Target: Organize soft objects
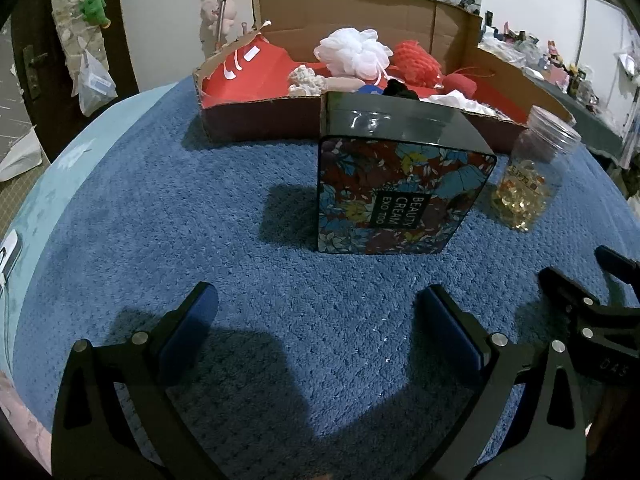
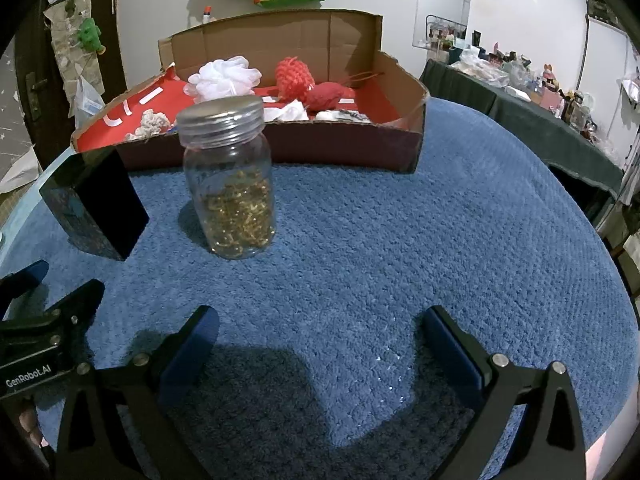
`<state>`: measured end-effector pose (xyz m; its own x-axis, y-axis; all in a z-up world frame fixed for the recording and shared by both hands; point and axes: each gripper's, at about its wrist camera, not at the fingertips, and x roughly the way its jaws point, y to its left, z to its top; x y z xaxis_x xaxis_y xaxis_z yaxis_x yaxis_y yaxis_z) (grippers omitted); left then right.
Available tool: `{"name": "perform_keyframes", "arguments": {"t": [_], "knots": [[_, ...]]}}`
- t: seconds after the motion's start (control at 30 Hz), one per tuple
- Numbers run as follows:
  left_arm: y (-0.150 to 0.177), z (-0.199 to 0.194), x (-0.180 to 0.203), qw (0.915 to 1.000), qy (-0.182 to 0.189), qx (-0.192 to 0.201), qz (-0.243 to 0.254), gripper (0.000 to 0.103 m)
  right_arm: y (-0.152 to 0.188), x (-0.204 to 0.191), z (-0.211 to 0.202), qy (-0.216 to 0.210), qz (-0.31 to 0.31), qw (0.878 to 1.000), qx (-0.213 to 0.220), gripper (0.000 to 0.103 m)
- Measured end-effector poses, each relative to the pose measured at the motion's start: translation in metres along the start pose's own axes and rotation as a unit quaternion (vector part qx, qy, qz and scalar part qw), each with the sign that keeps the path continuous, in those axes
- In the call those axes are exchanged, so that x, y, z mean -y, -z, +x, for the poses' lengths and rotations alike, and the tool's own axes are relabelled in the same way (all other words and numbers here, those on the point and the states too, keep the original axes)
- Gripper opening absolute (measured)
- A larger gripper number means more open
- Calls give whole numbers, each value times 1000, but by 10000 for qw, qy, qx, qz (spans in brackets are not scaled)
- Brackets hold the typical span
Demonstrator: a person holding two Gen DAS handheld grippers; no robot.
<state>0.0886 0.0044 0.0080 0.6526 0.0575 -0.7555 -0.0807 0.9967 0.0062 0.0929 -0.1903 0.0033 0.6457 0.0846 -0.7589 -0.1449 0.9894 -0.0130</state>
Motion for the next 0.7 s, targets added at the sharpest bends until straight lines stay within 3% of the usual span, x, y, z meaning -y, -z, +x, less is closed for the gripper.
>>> {"name": "perform_keyframes", "arguments": {"t": [0.7], "knots": [[1,-1,0,10000,5,28,2,103,0,2,0,-29,16,10000,-9,103]]}}
